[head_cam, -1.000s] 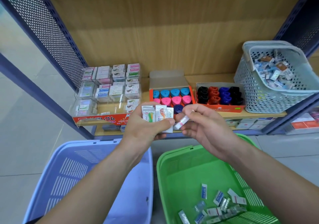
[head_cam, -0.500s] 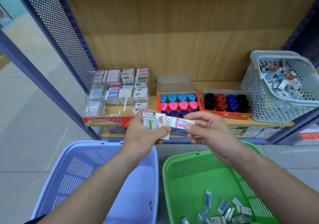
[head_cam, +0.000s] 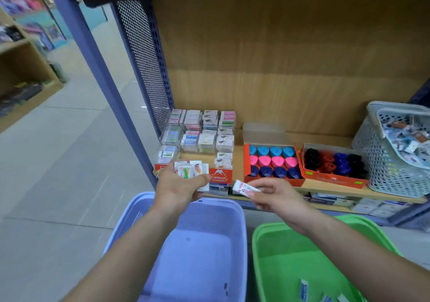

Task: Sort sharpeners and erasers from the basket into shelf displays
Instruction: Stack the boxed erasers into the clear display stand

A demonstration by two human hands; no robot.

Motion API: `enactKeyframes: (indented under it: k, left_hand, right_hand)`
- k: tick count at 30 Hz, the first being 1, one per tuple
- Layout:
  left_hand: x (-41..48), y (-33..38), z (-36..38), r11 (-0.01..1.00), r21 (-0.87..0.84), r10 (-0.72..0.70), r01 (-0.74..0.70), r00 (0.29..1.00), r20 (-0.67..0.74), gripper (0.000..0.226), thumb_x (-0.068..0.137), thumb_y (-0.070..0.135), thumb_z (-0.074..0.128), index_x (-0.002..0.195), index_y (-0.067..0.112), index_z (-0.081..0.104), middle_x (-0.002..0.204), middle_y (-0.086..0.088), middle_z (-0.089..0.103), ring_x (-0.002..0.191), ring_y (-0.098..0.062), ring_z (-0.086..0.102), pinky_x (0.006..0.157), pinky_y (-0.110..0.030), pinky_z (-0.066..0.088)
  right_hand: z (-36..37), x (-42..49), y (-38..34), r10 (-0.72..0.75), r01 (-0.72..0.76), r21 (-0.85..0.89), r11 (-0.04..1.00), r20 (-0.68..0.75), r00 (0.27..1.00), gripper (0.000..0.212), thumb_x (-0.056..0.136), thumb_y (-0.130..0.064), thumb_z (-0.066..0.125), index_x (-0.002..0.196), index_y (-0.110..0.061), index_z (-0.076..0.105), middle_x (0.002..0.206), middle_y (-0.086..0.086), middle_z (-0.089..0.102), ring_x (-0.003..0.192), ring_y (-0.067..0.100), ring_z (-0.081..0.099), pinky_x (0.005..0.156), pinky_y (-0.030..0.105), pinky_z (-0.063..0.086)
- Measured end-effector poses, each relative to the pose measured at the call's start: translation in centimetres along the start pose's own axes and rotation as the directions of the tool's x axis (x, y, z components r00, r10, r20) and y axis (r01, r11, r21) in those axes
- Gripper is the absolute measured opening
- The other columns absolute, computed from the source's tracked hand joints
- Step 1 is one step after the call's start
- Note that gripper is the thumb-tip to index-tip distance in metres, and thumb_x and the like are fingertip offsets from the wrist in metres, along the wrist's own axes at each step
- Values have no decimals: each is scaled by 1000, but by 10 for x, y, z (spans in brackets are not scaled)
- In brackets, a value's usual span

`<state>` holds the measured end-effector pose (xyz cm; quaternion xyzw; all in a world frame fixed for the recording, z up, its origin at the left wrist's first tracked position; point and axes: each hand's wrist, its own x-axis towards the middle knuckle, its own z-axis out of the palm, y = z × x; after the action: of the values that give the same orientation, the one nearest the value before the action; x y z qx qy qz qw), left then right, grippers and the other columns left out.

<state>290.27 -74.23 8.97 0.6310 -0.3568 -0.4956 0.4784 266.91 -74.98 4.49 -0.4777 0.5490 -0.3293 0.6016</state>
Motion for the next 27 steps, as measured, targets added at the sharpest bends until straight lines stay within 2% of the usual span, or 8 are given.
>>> enactKeyframes:
  k: [3,6,11,13,18,20,23,27]
  left_hand:
    - [10,11,-32,995,86,47,-46,999,-14,38,74,-1,84,96,20,61,76,1,72,62,-14,66,53,-29,57]
    - [23,5,-64,979,193,74,-67,997,-28,43,73,-1,85,104,17,60,81,-5,69,67,-17,63,59,-33,58]
    - [56,-23,-95,992,126,6,12,990,-138,38,75,-3,83,98,16,59,80,-8,66,63,-18,61,56,-31,56]
    - [75,-29,-102,994,108,10,9,984,-175,39,74,-3,83,99,15,60,80,-9,66,63,-18,60,56,-31,55]
    - [97,-43,-100,989,144,7,14,990,-141,41,76,-4,81,106,12,60,76,-4,65,59,-12,59,51,-25,56]
    - [104,-49,-100,988,151,4,16,991,-134,41,75,-3,82,107,13,60,77,-4,66,62,-14,60,54,-26,57]
    - [111,-54,-103,987,160,-2,24,991,-131,42,75,0,83,107,15,60,81,-4,68,67,-16,63,57,-28,59]
    - [117,-59,-105,988,147,-21,42,990,-142,43,74,1,84,107,16,61,82,-5,69,68,-17,65,58,-28,59]
  right_hand:
    - [19,37,-2,5,-7,-54,999,-34,999,16,91,0,70,103,-8,74,83,10,68,69,17,60,71,31,56]
    - [44,75,-8,-15,6,-116,993,-72,997,15,91,4,69,104,-4,71,82,8,68,66,19,61,67,31,57]
    - [76,142,-12,-66,42,-269,962,-80,995,14,90,-7,73,94,-19,67,94,8,72,76,21,66,64,30,54]
    - [87,172,-8,-97,65,-344,937,-77,992,16,89,-11,75,91,-24,68,97,3,73,84,19,69,74,33,57]
    - [113,226,-7,-214,179,-455,872,-26,977,15,87,-16,78,87,-28,69,84,-9,68,75,11,64,77,29,52]
    - [121,244,-8,-248,217,-559,800,22,969,10,89,-20,75,96,-26,71,86,-11,66,79,10,62,79,27,50]
    - [126,263,-9,-279,237,-778,582,83,957,12,93,-24,69,104,-28,72,91,-11,65,91,14,63,79,29,50]
    - [135,281,-6,-287,269,-879,394,160,944,21,94,-25,63,113,-30,71,111,-7,71,103,20,65,86,37,56]
